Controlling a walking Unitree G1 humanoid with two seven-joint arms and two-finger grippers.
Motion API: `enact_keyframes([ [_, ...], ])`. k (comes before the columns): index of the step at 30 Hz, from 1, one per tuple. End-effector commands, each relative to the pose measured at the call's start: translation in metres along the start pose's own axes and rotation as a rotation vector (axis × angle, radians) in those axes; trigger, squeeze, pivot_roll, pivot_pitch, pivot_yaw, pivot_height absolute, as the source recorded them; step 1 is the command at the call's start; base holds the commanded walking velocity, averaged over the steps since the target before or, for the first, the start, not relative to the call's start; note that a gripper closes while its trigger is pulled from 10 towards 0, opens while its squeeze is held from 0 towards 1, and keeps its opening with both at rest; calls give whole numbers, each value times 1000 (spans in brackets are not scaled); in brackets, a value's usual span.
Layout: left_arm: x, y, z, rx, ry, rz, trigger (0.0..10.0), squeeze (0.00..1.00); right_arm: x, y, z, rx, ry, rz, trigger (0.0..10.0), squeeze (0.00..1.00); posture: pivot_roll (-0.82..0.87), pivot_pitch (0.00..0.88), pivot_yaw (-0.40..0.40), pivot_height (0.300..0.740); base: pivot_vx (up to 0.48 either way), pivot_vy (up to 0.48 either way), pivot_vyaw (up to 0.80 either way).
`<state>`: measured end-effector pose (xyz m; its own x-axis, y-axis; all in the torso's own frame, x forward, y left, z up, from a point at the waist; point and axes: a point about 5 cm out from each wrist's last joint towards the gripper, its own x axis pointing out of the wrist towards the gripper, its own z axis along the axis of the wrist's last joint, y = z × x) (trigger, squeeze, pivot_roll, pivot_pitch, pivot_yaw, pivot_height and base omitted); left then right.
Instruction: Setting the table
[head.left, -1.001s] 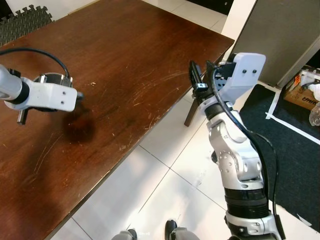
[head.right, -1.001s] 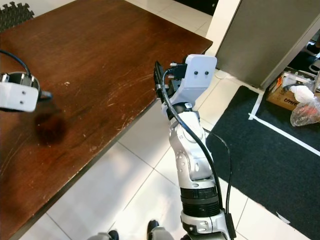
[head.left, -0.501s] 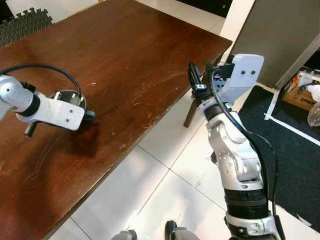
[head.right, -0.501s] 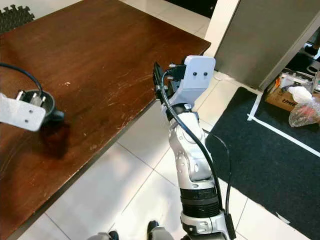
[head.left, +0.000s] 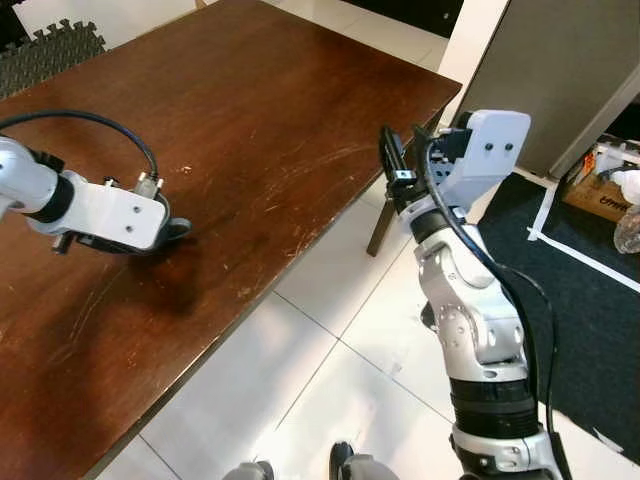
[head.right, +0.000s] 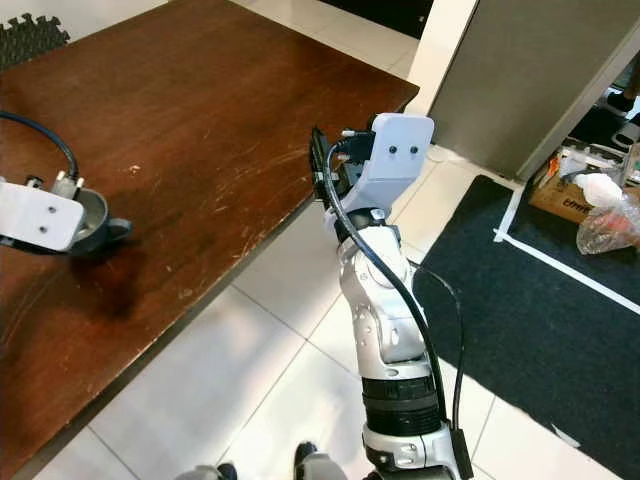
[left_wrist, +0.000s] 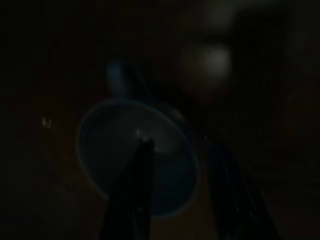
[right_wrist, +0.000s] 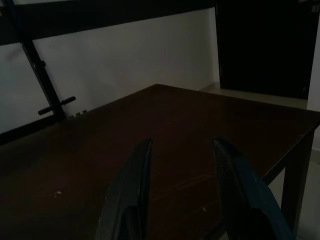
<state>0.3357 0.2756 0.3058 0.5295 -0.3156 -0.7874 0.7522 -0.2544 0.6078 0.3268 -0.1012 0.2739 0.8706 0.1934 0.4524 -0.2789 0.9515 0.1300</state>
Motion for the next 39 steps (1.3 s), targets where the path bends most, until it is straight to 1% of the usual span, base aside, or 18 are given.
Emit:
enact_keyframes([
  [1, -15, 2, 2, -5, -20, 12, 10000, 0, -1, -1, -2, -2, 1, 1, 10000, 0, 59, 171, 58, 740, 0, 0, 0],
  [3, -39, 2, 6, -31, -64, 33, 10000, 0, -3, -2, -1, 1, -3, -2, 10000, 0, 74, 167, 56, 740, 0, 0, 0],
  [4, -39, 2, 6, -31, -64, 33, 10000, 0, -3, -2, -1, 1, -3, -2, 10000, 0, 74, 167, 56, 740, 0, 0, 0],
  [6, -58, -16, 13, -84, -128, 5, 10000, 0, -7, -3, -4, 7, 6, -2, 10000, 0, 104, 165, 52, 740, 0, 0, 0],
  [9, -60, -30, 21, -171, -206, 6, 10000, 0, -11, -4, -8, 12, 19, -5, 10000, 0, 116, 164, 47, 740, 0, 0, 0],
  [10, -52, -34, 27, -233, -278, 81, 10000, 0, -14, -6, -11, 24, 29, -18, 10000, 0, 120, 167, 46, 740, 0, 0, 0],
  [12, -52, -34, 27, -233, -278, 81, 10000, 0, -14, -6, -11, 24, 29, -18, 10000, 0, 120, 167, 46, 740, 0, 0, 0],
  [14, -16, -40, 43, -491, -450, 407, 10000, 0, -22, -11, -17, 25, 45, -68, 10000, 0, 113, 167, 21, 740, 0, 0, 0],
  [15, -5, -43, 47, -615, -484, 534, 10000, 0, -25, -14, -18, 23, 51, -87, 10000, 0, 111, 169, 15, 740, 0, 0, 0],
  [16, -5, -43, 47, -615, -484, 534, 10000, 0, -25, -14, -18, 23, 51, -87, 10000, 0, 111, 169, 15, 740, 0, 0, 0],
  [17, 13, -46, 66, -776, -570, 810, 10000, 0, -29, -19, -19, 11, 49, -114, 10000, 0, 115, 169, 5, 740, 0, 0, 0],
  [18, 13, -46, 66, -776, -570, 810, 10000, 0, -29, -19, -19, 11, 49, -114, 10000, 0, 115, 169, 5, 740, 0, 0, 0],
  [21, 24, -51, 81, -952, -635, 1021, 10000, 0, -30, -22, -18, -8, 46, -117, 10000, 0, 109, 167, -6, 740, 0, 0, 0],
  [22, 24, -51, 81, -952, -635, 1021, 10000, 0, -30, -22, -18, -8, 46, -117, 10000, 0, 109, 167, -6, 740, 0, 0, 0],
  [24, 35, -57, 88, -1120, -668, 1121, 10000, 0, -31, -23, -18, -12, 48, -112, 10000, 0, 104, 164, -9, 740, 0, 0, 0],
  [26, 43, -61, 97, -1209, -664, 1178, 10000, 0, -31, -23, -18, -16, 48, -107, 10000, 0, 101, 163, -8, 740, 0, 0, 0],
  [34, 69, -71, 119, -1314, -576, 1146, 10000, 0, -34, -25, -19, -4, 55, -126, 10000, 0, 81, 148, 0, 740, 0, 0, 0],
  [39, 71, -69, 123, -1341, -542, 1174, 10000, 0, -36, -28, -21, 27, 62, -142, 10000, 0, 76, 145, 2, 740, 0, 0, 0],
])
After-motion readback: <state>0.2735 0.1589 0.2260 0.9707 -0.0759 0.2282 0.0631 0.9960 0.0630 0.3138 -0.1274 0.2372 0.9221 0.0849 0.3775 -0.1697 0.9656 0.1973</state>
